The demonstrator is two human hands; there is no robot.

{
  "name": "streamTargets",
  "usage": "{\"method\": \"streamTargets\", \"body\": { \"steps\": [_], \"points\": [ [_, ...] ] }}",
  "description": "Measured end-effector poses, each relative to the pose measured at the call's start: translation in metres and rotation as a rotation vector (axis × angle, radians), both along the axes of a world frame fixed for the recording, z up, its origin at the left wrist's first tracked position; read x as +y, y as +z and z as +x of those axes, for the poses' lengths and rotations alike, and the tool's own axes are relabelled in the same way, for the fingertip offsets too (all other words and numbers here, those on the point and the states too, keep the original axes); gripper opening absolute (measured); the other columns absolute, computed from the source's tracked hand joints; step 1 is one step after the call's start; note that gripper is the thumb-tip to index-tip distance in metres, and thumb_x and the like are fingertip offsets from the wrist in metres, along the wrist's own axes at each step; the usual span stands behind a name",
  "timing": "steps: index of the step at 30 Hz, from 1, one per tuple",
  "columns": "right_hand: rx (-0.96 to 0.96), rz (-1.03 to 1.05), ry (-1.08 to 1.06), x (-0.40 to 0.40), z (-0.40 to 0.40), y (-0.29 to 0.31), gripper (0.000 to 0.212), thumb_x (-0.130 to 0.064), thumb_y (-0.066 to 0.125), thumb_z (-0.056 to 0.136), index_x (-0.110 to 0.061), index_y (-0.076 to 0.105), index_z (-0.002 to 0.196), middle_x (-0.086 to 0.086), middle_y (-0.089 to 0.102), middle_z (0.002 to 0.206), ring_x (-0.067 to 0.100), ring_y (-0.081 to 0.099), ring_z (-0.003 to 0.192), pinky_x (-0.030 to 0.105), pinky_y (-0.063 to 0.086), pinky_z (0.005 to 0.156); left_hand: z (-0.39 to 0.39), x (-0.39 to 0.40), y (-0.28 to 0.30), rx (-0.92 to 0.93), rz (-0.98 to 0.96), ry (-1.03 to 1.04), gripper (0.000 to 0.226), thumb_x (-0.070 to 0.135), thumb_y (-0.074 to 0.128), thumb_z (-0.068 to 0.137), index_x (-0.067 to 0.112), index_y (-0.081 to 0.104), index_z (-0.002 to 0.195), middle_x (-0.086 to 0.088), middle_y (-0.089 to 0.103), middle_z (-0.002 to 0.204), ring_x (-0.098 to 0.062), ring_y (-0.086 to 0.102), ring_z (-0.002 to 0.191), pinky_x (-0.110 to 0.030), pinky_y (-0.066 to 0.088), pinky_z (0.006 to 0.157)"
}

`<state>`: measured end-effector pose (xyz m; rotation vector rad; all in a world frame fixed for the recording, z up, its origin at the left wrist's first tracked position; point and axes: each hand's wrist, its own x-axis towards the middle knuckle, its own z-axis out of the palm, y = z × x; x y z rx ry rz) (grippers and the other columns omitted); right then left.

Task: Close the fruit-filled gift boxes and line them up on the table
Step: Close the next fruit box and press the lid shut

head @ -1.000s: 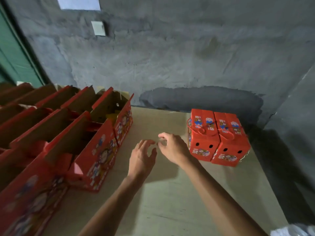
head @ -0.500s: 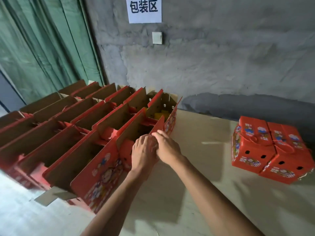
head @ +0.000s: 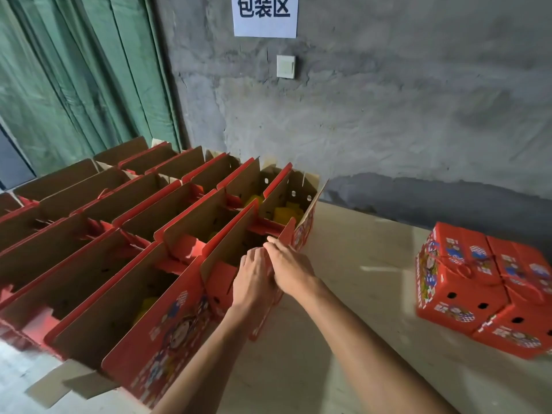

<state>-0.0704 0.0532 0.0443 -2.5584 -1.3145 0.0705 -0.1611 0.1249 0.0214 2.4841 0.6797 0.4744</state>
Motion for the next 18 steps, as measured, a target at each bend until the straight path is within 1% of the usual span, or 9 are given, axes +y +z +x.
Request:
{"method": "streamTargets", "body": {
  "steps": [2,5,8,11,14,15,18],
  "points": [
    [0.007,-0.021,0.008,0.005,0.010,-0.001,0.066,0.004,0.055,0.097,-0.017,0.035,0.157,0.000,0.028,0.168,0.028,0.043,0.145,0.046,0.047,0.107,0.010,0.005,0.000,0.035,-0.054,0.003,0.067,0.017,0.068,0.089,0.011,0.038,0.149,-0.008,0.052,0.139,-0.028,0.056,0.121,-0.040,0.052,0.089],
    [0.032,-0.058,0.014,0.009,0.021,-0.005,0.066,0.005,0.057,0.096,-0.016,0.038,0.156,0.001,0.031,0.167,0.030,0.044,0.144,0.047,0.046,0.109,0.021,0.009,0.000,0.102,-0.062,0.010,0.064,0.016,0.067,0.090,0.009,0.039,0.147,-0.009,0.058,0.135,-0.030,0.060,0.118,-0.043,0.053,0.089],
    [0.051,-0.093,0.024,0.009,0.025,-0.008,0.061,0.004,0.055,0.097,-0.016,0.042,0.153,0.000,0.035,0.164,0.031,0.045,0.142,0.047,0.045,0.109,0.027,0.009,-0.001,0.173,-0.038,0.007,0.045,0.011,0.064,0.091,0.008,0.053,0.135,-0.011,0.068,0.119,-0.031,0.066,0.106,-0.043,0.054,0.087],
    [0.041,-0.049,0.037,0.008,0.025,-0.009,0.052,0.002,0.053,0.098,-0.015,0.050,0.148,0.001,0.045,0.158,0.030,0.050,0.136,0.046,0.047,0.105,0.027,0.011,-0.002,0.178,-0.041,-0.017,0.032,0.006,0.063,0.091,0.007,0.062,0.123,-0.013,0.072,0.107,-0.032,0.068,0.094,-0.044,0.055,0.084],
    [0.024,-0.032,0.040,0.004,0.022,-0.008,0.040,0.000,0.055,0.096,-0.015,0.060,0.133,0.003,0.062,0.139,0.031,0.057,0.123,0.042,0.050,0.095,0.024,0.011,-0.001,0.159,-0.045,-0.027,0.024,0.006,0.064,0.089,0.007,0.067,0.112,-0.012,0.072,0.100,-0.032,0.068,0.088,-0.046,0.056,0.081],
    [0.031,-0.034,0.041,0.001,0.022,-0.008,0.038,0.000,0.055,0.095,-0.015,0.062,0.130,0.003,0.064,0.134,0.031,0.058,0.120,0.041,0.050,0.093,0.022,0.011,-0.001,0.161,-0.045,-0.032,0.021,0.006,0.063,0.088,0.008,0.068,0.109,-0.011,0.071,0.098,-0.033,0.068,0.088,-0.045,0.056,0.081],
    [0.093,-0.032,0.061,-0.007,0.018,-0.005,0.043,0.002,0.056,0.095,-0.016,0.060,0.135,0.004,0.064,0.134,0.030,0.058,0.119,0.042,0.052,0.097,0.013,0.008,-0.001,0.158,-0.033,-0.039,0.013,0.004,0.059,0.087,0.012,0.066,0.095,-0.006,0.070,0.090,-0.029,0.065,0.082,-0.040,0.054,0.073]
  ]
}}
